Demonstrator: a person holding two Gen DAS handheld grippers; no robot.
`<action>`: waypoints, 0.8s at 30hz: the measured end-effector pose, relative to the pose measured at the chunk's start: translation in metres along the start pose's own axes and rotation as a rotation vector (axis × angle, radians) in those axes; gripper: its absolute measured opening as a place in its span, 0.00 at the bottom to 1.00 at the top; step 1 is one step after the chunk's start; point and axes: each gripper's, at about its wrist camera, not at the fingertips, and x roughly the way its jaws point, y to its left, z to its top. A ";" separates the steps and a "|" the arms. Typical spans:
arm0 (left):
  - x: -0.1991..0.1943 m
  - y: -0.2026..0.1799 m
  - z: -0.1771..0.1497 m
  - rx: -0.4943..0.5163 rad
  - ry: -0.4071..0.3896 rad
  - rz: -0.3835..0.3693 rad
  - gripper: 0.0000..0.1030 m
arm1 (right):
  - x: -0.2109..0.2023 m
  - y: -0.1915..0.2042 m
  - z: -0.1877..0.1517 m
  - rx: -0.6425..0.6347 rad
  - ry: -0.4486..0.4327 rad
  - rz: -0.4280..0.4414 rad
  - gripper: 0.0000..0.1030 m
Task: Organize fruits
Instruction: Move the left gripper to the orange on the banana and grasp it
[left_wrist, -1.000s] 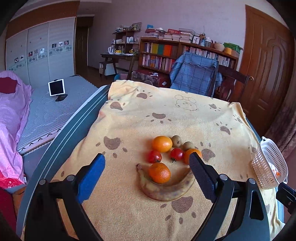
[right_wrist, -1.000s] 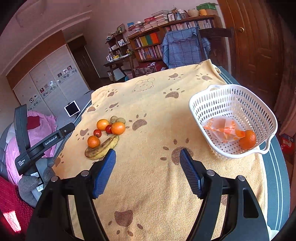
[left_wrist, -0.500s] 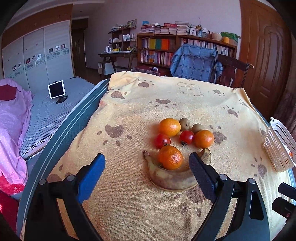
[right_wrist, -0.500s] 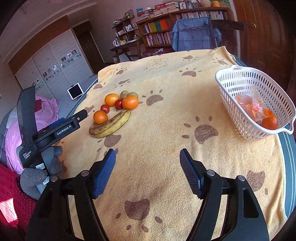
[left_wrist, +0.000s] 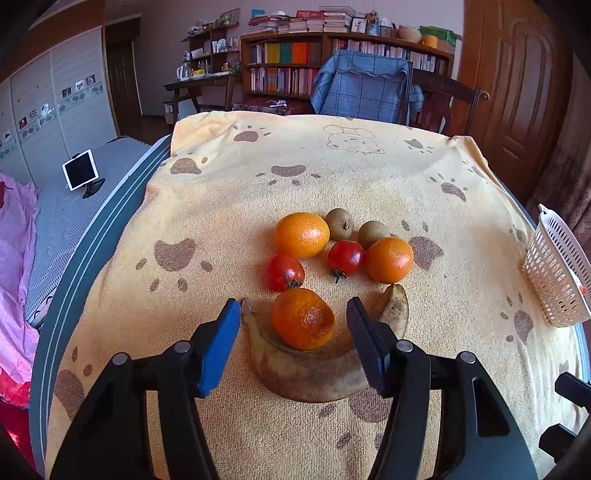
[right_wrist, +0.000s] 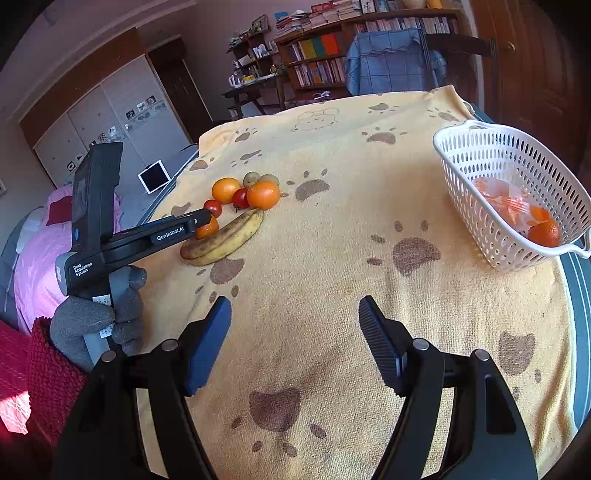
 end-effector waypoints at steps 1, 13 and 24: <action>0.003 -0.001 0.000 0.004 0.008 0.000 0.53 | 0.000 0.000 0.000 -0.001 0.000 -0.002 0.71; 0.012 0.019 -0.006 -0.090 -0.017 -0.110 0.39 | 0.013 0.012 -0.001 -0.032 0.038 -0.014 0.71; -0.021 0.067 -0.010 -0.285 -0.149 -0.056 0.39 | 0.051 0.038 0.027 -0.041 0.131 0.078 0.71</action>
